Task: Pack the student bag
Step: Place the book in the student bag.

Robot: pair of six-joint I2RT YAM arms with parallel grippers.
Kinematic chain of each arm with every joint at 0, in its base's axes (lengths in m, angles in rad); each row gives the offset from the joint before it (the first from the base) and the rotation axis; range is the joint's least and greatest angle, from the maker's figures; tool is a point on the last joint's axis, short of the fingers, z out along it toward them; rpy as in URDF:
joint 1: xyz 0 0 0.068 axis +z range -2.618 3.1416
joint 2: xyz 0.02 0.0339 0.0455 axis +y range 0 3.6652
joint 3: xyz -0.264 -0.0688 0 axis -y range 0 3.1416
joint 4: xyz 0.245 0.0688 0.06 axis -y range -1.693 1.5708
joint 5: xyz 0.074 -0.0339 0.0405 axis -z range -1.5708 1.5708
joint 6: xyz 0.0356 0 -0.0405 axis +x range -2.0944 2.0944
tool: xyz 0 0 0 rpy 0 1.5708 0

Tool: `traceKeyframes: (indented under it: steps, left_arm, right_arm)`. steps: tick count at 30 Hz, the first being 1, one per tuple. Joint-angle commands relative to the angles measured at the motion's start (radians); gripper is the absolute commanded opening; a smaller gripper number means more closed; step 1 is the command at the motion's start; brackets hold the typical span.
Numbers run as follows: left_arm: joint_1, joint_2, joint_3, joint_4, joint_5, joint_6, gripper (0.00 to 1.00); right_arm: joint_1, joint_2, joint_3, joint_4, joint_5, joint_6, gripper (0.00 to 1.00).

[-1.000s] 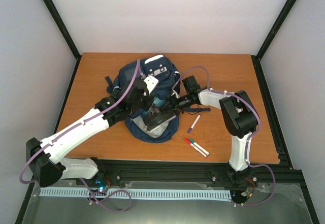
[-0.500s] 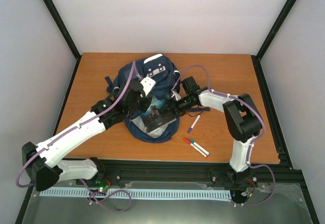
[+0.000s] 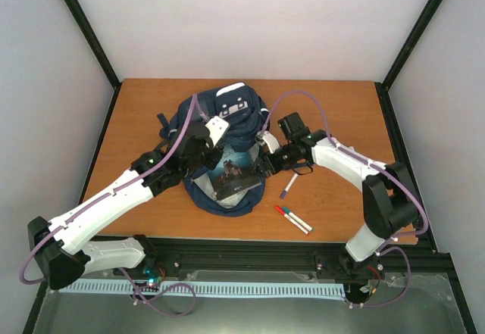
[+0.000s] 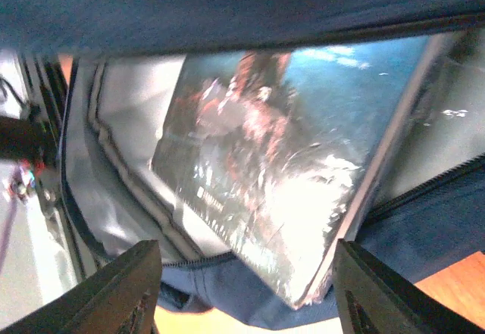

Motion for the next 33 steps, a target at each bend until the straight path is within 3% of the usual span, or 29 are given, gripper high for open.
traceKeyframes:
  steps: [1,10,19,23,27,33]
  left_arm:
    - [0.000,-0.063,0.038,0.121,-0.007,-0.031,0.01]
    - [0.000,-0.076,0.035,0.118,-0.002,-0.041,0.01]
    - [0.001,-0.083,0.034,0.113,-0.001,-0.049,0.01]
    - [0.000,-0.080,0.033,0.111,0.005,-0.052,0.01]
    - [0.000,-0.079,0.034,0.109,0.010,-0.052,0.01]
    - [0.001,-0.085,0.034,0.109,0.012,-0.052,0.01]
  right_arm:
    - [0.051,-0.093,-0.042,-0.093,0.079,-0.249,0.60]
    - [0.293,-0.292,-0.186,0.001,0.450,-0.661,0.47]
    - [0.433,-0.208,-0.163,0.131,0.699,-0.771,0.32]
    - [0.481,-0.152,-0.166,0.197,0.769,-0.803,0.32]
    - [0.526,-0.101,-0.183,0.276,0.846,-0.839,0.46]
    - [0.546,-0.043,-0.186,0.324,0.888,-0.873,0.48]
